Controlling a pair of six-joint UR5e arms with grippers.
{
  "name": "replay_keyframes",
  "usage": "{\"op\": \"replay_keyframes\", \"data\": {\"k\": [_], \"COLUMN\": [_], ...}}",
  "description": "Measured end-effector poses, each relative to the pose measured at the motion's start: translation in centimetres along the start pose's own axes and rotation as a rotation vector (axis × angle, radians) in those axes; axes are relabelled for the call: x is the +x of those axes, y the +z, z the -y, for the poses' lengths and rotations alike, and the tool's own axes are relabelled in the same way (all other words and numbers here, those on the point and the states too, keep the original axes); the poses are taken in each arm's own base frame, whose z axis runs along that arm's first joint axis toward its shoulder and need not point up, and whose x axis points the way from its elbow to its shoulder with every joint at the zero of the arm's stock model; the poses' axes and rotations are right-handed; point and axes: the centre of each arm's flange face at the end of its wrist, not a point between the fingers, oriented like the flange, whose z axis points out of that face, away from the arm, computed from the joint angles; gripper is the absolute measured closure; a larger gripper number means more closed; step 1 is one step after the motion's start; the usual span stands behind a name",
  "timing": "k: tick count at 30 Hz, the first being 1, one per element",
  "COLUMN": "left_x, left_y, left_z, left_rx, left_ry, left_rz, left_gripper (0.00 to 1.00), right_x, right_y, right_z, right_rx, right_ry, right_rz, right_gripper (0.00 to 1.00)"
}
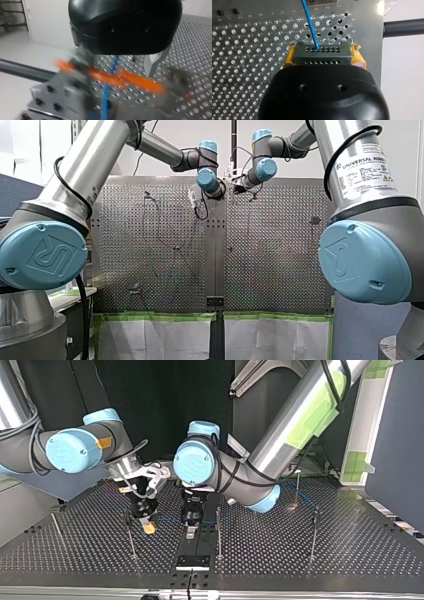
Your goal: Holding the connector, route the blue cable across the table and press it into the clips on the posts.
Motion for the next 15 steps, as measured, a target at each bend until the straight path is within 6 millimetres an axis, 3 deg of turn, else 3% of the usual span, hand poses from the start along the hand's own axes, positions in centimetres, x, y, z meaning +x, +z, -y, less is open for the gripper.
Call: {"op": "replay_keyframes", "data": {"k": [12,14,15], "left_x": [1.02,1.04,1.03], "left_y": [0.61,0.51,0.46], "left_z": [-0.31,-0.27,-0.24], "left_rx": [-0.047,-0.057,-0.062], "left_ry": [0.007,0.008,0.009], "left_rz": [0.004,0.007,0.008], "left_gripper": [0.0,0.24,0.24], "right_x": [-0.01,-0.01,0.0], "right_y": [0.0,0.0,0.0], "right_z": [-0.01,-0.05,-0.06], "right_rx": [0.0,-0.001,-0.001], "right_ry": [0.0,0.0,0.0], "right_rz": [0.0,0.001,0.0], "right_gripper": [1.0,1.0,1.0]}}
